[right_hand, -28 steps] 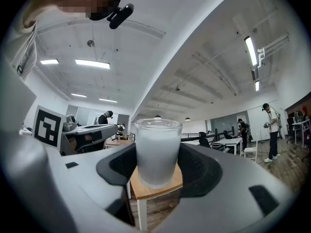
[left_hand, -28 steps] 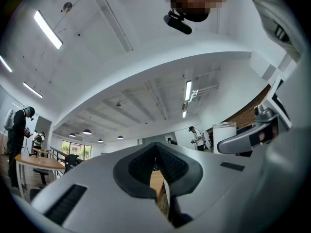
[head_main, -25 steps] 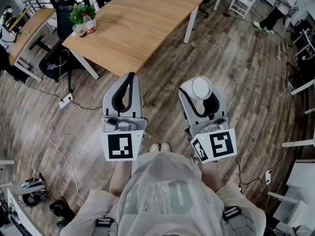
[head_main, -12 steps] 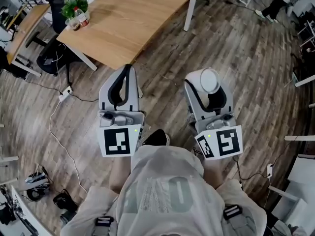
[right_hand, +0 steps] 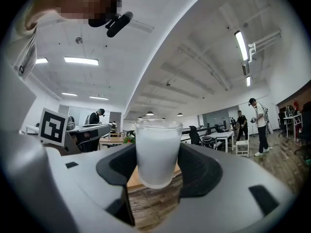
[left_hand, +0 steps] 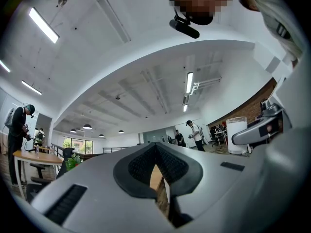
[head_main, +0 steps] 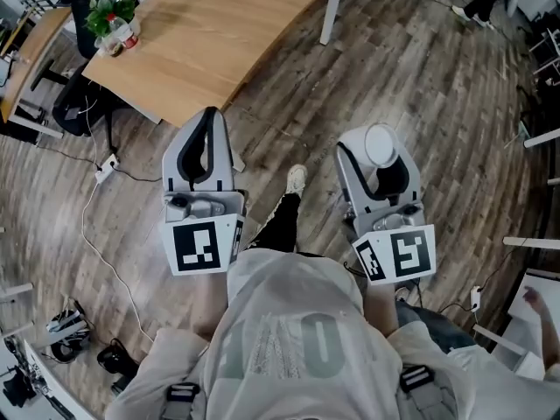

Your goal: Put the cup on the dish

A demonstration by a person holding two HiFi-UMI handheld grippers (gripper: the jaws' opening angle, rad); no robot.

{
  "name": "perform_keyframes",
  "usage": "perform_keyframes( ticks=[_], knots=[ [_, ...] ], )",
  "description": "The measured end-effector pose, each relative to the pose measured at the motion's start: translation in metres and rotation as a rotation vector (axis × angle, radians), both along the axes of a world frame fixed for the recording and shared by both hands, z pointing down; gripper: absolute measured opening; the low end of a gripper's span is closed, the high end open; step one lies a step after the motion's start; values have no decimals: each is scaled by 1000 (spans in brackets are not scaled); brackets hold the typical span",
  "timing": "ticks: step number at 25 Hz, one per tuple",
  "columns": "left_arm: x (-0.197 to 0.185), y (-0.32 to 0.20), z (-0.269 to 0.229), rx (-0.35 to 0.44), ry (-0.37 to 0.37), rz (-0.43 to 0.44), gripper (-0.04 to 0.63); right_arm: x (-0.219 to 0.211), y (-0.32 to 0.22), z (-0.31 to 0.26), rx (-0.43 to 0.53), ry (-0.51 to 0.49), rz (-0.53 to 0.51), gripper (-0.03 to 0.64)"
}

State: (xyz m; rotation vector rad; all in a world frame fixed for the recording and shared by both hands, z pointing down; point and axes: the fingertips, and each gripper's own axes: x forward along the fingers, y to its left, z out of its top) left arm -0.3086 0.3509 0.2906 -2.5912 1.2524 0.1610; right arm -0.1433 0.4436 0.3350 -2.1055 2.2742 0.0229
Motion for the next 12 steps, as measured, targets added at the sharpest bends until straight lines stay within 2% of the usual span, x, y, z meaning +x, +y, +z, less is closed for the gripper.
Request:
perform_keyframes(
  ticks=[5,12],
  knots=[
    [32,-71,5,1,23,15,9,28,-61,7,-11,10,7,265],
    [87,-183,-11,13,34,6,9,85,-176,-19,25,40,-5,265]
  ],
)
